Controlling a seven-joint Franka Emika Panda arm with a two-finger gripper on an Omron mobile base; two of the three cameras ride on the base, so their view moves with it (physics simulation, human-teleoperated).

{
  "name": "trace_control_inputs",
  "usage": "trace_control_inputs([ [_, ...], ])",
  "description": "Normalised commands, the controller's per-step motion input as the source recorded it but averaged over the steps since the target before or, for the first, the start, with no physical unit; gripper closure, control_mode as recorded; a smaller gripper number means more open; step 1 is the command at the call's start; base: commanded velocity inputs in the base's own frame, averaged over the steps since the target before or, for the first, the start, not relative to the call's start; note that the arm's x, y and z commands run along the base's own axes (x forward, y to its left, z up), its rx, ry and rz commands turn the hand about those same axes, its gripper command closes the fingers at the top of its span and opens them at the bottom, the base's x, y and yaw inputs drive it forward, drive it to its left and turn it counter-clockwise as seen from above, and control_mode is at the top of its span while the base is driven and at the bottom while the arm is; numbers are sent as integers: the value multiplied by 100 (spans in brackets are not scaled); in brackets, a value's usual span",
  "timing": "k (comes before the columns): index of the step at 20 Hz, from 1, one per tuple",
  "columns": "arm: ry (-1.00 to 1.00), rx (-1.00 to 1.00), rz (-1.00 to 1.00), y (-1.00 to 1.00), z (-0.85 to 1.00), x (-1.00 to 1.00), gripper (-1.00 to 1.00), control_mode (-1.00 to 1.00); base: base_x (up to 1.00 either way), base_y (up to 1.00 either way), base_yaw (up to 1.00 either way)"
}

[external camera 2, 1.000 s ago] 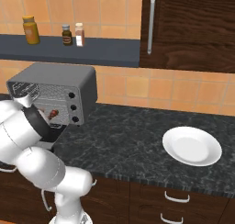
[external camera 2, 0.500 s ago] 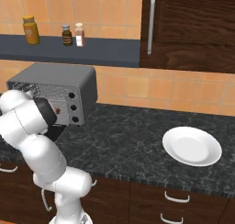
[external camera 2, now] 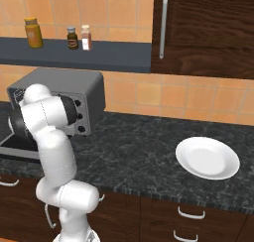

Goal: Pick up the kebab skewer and baguette bread, and place them inside the toaster oven. Close the toaster oven door and start by setting the timer.

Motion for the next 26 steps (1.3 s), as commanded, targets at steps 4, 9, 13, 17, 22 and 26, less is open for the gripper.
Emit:
trace_control_inputs([
  [4,0,0,-6,0,-14,59,-100,-100,0,0,0],
  [9,0,0,-2,0,-1,-2,-100,-100,0,0,0],
  [13,-2,0,0,0,0,-98,-100,-100,0,0,0],
  [17,-4,1,1,-4,0,-100,-100,-100,0,0,0],
  [22,0,4,16,0,0,-100,-100,-100,0,0,0],
  [26,0,4,26,0,0,-100,-100,-100,0,0,0],
])
